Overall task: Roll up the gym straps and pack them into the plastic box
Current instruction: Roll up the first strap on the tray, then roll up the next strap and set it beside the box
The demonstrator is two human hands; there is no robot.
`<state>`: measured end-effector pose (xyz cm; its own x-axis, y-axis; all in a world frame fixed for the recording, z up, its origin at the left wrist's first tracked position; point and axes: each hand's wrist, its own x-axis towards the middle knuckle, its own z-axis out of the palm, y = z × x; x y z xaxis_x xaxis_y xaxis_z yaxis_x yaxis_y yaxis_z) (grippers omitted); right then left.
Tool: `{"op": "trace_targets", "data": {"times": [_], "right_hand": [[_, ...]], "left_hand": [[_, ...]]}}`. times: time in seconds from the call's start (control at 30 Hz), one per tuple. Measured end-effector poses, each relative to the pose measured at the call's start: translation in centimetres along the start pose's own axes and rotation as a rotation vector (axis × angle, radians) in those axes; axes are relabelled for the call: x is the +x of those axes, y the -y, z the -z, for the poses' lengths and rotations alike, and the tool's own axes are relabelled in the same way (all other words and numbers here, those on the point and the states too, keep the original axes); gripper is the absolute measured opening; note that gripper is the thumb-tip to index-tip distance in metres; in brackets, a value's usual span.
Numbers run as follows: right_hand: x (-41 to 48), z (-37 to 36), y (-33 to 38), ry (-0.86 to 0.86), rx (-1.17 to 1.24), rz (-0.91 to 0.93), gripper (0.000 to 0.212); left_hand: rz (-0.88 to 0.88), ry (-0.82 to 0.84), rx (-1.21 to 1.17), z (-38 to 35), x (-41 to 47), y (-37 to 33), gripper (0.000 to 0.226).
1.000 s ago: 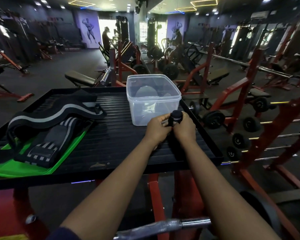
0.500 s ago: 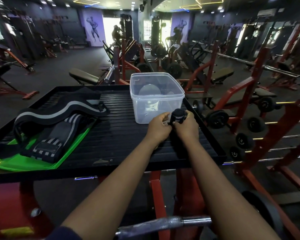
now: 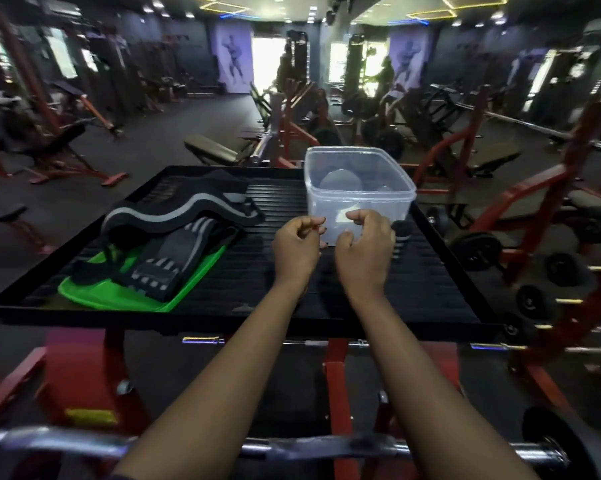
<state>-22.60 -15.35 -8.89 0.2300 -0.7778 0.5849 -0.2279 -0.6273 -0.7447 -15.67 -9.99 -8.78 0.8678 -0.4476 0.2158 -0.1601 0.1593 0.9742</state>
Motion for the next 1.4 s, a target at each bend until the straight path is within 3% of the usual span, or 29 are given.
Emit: {"op": "trace_targets", "data": {"times": [0.43, 0.7, 0.87, 0.97, 1.07, 1.13, 1.27, 1.4], "right_hand": [[-6.5, -10.0, 8.5, 0.414, 0.232, 0.137, 0.021], [-8.5, -12.7, 10.4, 0.563, 0.275, 0.127, 0.017], [-8.9, -13.7, 10.8, 0.782, 0.208, 0.198, 0.025], [-9.3, -14.1, 10.9, 0.905, 0.063, 0.336, 0.040], [-9.6, -14.2, 11.0, 0.980, -0.046, 0.379, 0.056], [-9.5, -14.1, 11.1, 0.990, -0.061, 0.358, 0.050], [-9.2, -13.5, 11.1, 0.808, 0.080, 0.270, 0.004], [-8.8, -12.8, 10.8, 0.769, 0.282, 0.068, 0.006]], "left_hand": [[-0.157, -0.286, 0.355, 14.2, 0.1, -1.2, 0.022], [-0.189, -0.416, 0.461, 18.0, 0.1, -1.0, 0.025], [-0.255, -0.506, 0.702, 20.1, 0.5, -0.7, 0.030], [-0.110, -0.582, 0.866, 21.4, 0.6, -0.4, 0.030], [0.081, -0.524, 0.907, 22.2, 0.5, -0.4, 0.036], [0.126, -0.473, 0.919, 22.4, 0.6, -0.3, 0.037], [0.164, -0.424, 0.849, 22.6, 0.8, -0.6, 0.021], [0.216, -0.408, 0.756, 22.7, 1.1, -1.0, 0.021]]}}
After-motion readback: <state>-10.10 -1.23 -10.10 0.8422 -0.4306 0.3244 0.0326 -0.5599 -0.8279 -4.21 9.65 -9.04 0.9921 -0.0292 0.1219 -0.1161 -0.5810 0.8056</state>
